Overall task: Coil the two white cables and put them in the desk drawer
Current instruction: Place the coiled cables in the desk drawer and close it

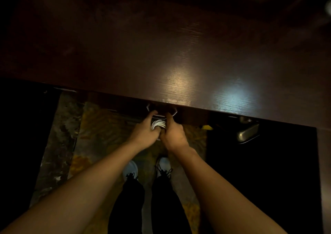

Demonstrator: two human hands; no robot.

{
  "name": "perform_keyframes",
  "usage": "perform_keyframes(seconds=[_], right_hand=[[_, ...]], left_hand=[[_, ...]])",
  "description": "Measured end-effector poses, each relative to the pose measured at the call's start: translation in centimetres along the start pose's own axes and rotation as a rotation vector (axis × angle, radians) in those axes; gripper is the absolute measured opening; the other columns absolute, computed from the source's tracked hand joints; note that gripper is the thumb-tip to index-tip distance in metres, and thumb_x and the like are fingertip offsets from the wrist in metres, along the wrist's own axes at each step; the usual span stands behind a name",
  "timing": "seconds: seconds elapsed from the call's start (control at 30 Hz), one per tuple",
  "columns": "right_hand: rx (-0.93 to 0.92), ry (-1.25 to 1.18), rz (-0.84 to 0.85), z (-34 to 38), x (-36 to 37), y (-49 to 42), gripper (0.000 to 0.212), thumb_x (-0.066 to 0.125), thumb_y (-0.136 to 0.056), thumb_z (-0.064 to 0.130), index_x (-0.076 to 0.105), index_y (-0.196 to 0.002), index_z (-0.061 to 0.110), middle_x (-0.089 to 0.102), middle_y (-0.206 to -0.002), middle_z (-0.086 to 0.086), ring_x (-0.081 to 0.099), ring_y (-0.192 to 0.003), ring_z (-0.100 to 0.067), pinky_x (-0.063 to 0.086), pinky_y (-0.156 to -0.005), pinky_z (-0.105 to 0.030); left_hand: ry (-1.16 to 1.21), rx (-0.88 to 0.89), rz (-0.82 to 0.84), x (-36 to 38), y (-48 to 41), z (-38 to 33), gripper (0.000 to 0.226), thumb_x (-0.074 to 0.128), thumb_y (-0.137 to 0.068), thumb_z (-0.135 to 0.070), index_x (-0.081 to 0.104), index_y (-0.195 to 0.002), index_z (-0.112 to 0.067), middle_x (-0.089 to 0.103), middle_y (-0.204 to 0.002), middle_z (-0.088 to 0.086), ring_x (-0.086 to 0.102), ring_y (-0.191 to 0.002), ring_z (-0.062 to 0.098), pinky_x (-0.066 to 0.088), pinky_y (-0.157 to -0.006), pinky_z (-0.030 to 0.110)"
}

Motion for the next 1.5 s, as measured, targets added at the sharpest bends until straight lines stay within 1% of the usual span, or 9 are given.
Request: perform_keyframes(seconds=[0.23, 0.4, 0.57, 0.8, 1.07, 1.17, 1.27, 1.4, 1.5], right_hand=[[-0.009, -0.006, -0.063, 0.5, 0.3, 2.5, 0.039, 0.051, -0.091, 0.008, 0.05, -0.13, 0.009, 0.065, -0.122, -0.02, 0.061, -0.114, -0.036, 0.05, -0.093, -0.036], [-0.152, 0.099, -0.191, 3.3, -3.3, 6.2, 0.024, 0.05, -0.083, -0.003, 0.06, -0.105, 0.001, 0.067, -0.107, -0.019, 0.063, -0.101, -0.033, 0.046, -0.082, -0.031], [-0.313, -0.271, -0.237, 9.0, -10.2, 10.9, 0.025, 0.05, -0.09, 0.002, 0.064, -0.092, 0.023, 0.067, -0.078, 0.007, 0.061, -0.066, 0.002, 0.048, -0.06, -0.017], [-0.093, 0.031, -0.349, 12.3, -15.8, 3.8, 0.016, 0.044, -0.086, 0.004, 0.059, -0.092, 0.008, 0.063, -0.088, -0.014, 0.066, -0.086, -0.037, 0.057, -0.072, -0.046], [-0.033, 0.197, -0.428, 13.3, -18.1, 2.0, 0.041, 0.053, -0.087, 0.02, 0.056, -0.124, 0.003, 0.062, -0.122, -0.021, 0.058, -0.112, -0.038, 0.047, -0.087, -0.036], [-0.084, 0.28, -0.458, 14.0, -19.2, 3.4, 0.049, 0.058, -0.089, 0.028, 0.052, -0.132, 0.006, 0.06, -0.128, -0.019, 0.056, -0.117, -0.035, 0.044, -0.089, -0.033], [-0.241, 0.161, -0.576, 14.5, -19.6, 7.7, 0.024, 0.057, -0.089, 0.021, 0.066, -0.109, 0.012, 0.071, -0.104, -0.01, 0.066, -0.092, -0.025, 0.043, -0.074, -0.024], [-0.188, 0.019, 0.193, 9.4, -7.5, 10.7, 0.018, 0.056, -0.092, 0.016, 0.068, -0.101, 0.026, 0.073, -0.095, -0.007, 0.068, -0.085, -0.026, 0.057, -0.078, -0.039], [-0.212, 0.38, 0.167, 5.2, -2.2, 8.8, 0.041, 0.059, -0.087, 0.013, 0.059, -0.128, 0.017, 0.059, -0.128, -0.008, 0.055, -0.12, -0.026, 0.045, -0.105, -0.036]], left_hand=[[0.143, -0.013, 0.196, 0.5, 1.2, 1.4, 0.064, 0.059, -0.084, -0.037, 0.036, -0.143, -0.035, 0.066, -0.111, 0.0, 0.067, -0.095, 0.022, 0.053, -0.083, 0.031], [-0.039, -0.016, 0.179, -0.6, 1.8, 2.6, 0.05, 0.032, -0.095, -0.057, 0.043, -0.14, -0.038, 0.042, -0.152, -0.003, 0.039, -0.138, 0.024, 0.031, -0.108, 0.036], [0.135, 0.013, 0.275, 0.5, 3.1, 2.2, 0.055, 0.036, -0.094, -0.057, 0.044, -0.141, -0.03, 0.047, -0.141, -0.006, 0.046, -0.132, 0.023, 0.037, -0.11, 0.043], [-0.178, 0.145, 0.177, -2.0, 3.8, 1.2, 0.046, 0.047, -0.1, -0.031, 0.04, -0.144, -0.025, 0.059, -0.131, 0.008, 0.06, -0.111, 0.027, 0.044, -0.081, 0.03], [-0.447, 0.277, 0.169, -3.3, 5.4, -0.5, 0.046, 0.044, -0.099, -0.03, 0.041, -0.144, -0.022, 0.049, -0.144, 0.006, 0.044, -0.133, 0.025, 0.038, -0.108, 0.038], [-0.552, 0.278, 0.167, -3.1, 5.6, -0.8, 0.046, 0.043, -0.098, -0.032, 0.042, -0.143, -0.021, 0.05, -0.141, 0.007, 0.048, -0.129, 0.026, 0.043, -0.104, 0.04], [-0.735, 0.344, 0.053, -3.6, 5.9, -1.7, 0.033, 0.046, -0.097, -0.029, 0.054, -0.129, -0.023, 0.061, -0.122, 0.005, 0.061, -0.109, 0.024, 0.05, -0.086, 0.037], [-0.695, 0.404, -0.026, -3.1, 5.2, -1.5, 0.021, 0.046, -0.097, -0.025, 0.062, -0.111, -0.026, 0.066, -0.11, 0.002, 0.064, -0.1, 0.024, 0.049, -0.077, 0.036], [-0.593, 0.358, 0.023, -2.3, 4.1, 0.3, 0.024, 0.045, -0.098, -0.026, 0.065, -0.111, -0.025, 0.067, -0.113, 0.004, 0.061, -0.103, 0.027, 0.046, -0.081, 0.035]])
Point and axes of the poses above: each hand's wrist, its own y-axis away from the middle knuckle, its own x-axis out of the palm, z = x × y, the point moved 10 cm from there along -y, towards the middle knuckle
